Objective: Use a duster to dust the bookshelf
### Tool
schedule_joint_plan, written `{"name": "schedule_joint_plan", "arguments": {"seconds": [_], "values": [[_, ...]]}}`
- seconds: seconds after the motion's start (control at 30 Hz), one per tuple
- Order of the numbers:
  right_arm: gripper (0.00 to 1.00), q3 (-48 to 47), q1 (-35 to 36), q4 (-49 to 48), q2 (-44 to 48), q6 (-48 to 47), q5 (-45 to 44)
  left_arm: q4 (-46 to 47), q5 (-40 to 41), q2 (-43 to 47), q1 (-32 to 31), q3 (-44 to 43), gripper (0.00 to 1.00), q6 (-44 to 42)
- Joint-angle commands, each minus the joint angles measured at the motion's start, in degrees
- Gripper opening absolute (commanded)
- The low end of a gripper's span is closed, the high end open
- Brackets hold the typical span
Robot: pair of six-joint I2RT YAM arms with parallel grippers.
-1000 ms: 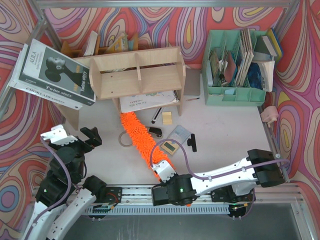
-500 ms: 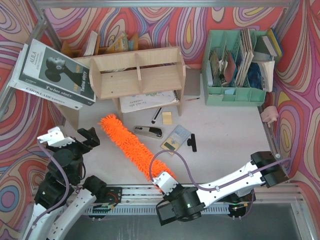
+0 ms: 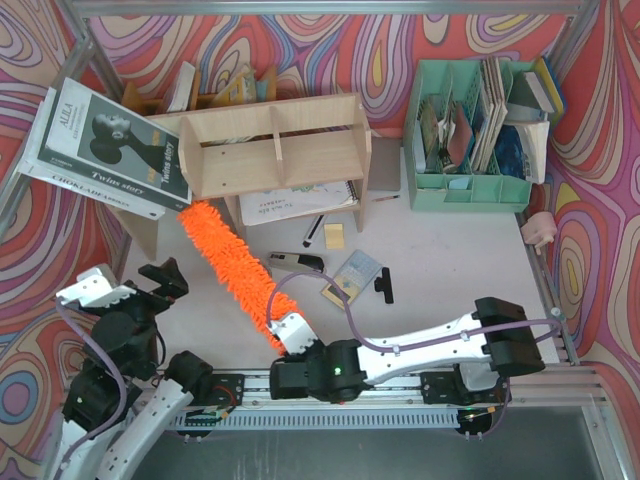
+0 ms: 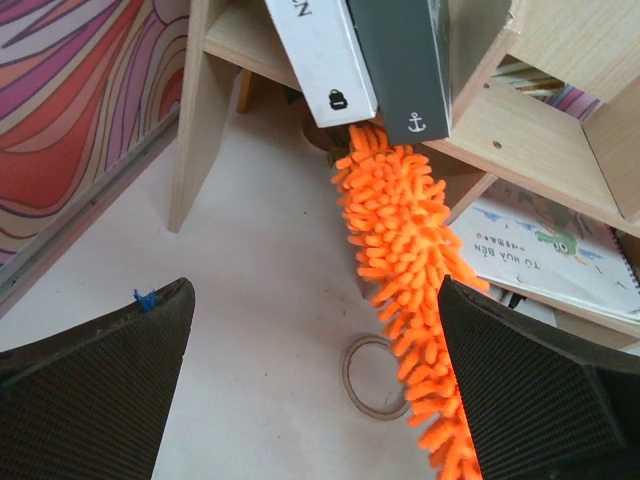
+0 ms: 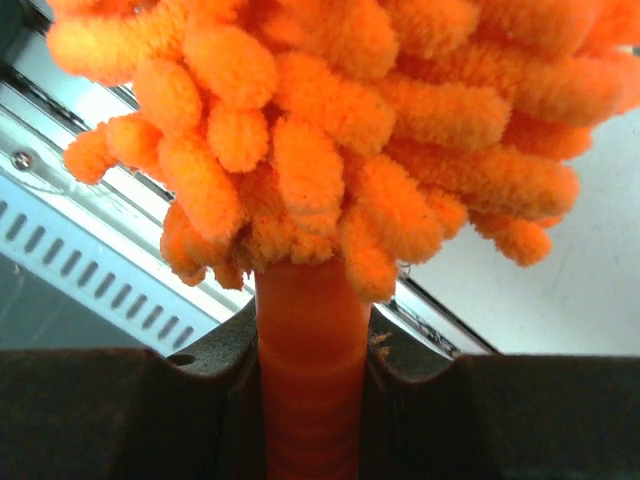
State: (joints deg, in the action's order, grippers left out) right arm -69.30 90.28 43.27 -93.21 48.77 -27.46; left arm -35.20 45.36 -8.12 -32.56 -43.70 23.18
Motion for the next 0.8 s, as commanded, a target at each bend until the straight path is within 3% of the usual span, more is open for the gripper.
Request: {"name": "schedule_joint_plan", "arguments": {"seconds": [0.0, 0.27, 0.77], "values": [[0.0, -4.15, -2.03, -5.66, -3.15, -5.44, 0.56, -1.27, 4.54, 2.74, 0.35, -0.51, 0.98, 1.08], [0.0, -6.23, -7.48, -13.05, -3.61, -11.65, 2.96, -2.5, 8.68, 4.87, 0.36, -0.68, 0.98, 2.21], [0.0, -24.51, -11.65, -16.69, -20.14, -23.66, 9.78, -8.69, 17.59, 5.13, 0.37, -2.67, 0.98, 5.98]]}}
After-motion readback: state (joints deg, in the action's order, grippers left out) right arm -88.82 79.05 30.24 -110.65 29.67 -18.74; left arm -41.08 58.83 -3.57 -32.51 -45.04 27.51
